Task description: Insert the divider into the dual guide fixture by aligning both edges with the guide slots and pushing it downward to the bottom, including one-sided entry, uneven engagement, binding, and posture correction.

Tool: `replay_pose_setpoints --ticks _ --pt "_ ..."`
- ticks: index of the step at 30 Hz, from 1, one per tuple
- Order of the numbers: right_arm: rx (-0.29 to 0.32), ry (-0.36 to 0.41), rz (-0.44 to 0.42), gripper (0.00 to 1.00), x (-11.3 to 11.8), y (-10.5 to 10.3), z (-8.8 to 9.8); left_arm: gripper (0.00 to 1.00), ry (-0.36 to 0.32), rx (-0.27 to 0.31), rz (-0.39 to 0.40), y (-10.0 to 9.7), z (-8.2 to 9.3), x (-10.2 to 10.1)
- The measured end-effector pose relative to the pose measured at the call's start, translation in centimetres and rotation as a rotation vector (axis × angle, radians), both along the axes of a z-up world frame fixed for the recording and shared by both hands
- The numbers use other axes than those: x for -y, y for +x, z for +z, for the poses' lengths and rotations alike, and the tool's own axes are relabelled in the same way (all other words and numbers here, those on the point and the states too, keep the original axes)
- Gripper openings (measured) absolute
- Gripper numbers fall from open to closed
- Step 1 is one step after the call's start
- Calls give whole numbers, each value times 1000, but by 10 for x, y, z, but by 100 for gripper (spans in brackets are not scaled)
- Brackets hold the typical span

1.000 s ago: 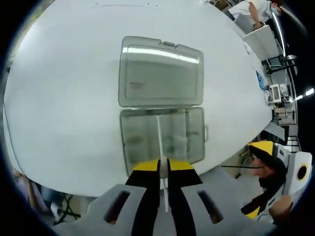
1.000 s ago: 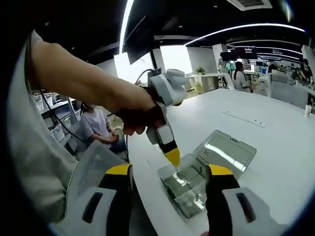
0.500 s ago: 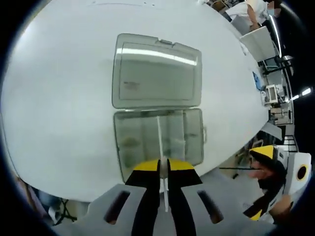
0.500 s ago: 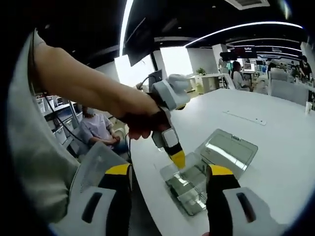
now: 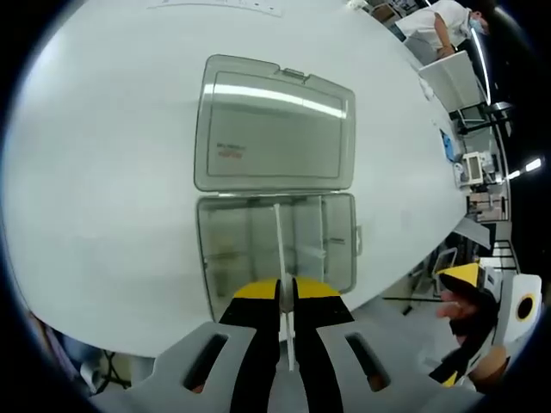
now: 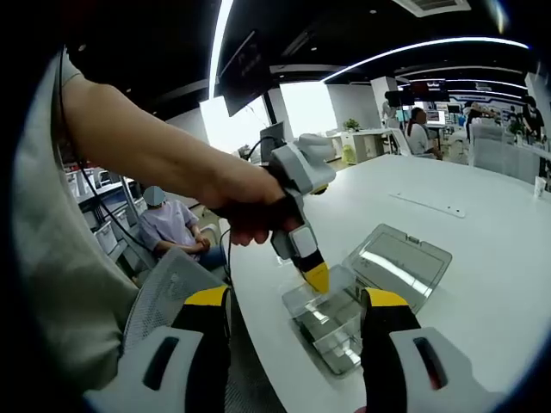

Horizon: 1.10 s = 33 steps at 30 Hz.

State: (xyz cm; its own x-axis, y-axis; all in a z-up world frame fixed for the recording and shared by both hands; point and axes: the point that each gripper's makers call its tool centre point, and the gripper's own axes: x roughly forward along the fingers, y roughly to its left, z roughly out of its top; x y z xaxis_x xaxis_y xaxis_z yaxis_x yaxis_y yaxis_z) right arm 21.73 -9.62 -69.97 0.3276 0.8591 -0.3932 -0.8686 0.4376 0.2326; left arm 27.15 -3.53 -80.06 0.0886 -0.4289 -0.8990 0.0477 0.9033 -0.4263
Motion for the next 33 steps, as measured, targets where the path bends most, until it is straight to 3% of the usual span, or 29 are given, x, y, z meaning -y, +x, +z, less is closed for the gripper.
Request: replay_pose_setpoints --ticks 33 --pt "-8 -15 19 61 -3 0 -4 2 -5 -13 9 2 -15 -7"
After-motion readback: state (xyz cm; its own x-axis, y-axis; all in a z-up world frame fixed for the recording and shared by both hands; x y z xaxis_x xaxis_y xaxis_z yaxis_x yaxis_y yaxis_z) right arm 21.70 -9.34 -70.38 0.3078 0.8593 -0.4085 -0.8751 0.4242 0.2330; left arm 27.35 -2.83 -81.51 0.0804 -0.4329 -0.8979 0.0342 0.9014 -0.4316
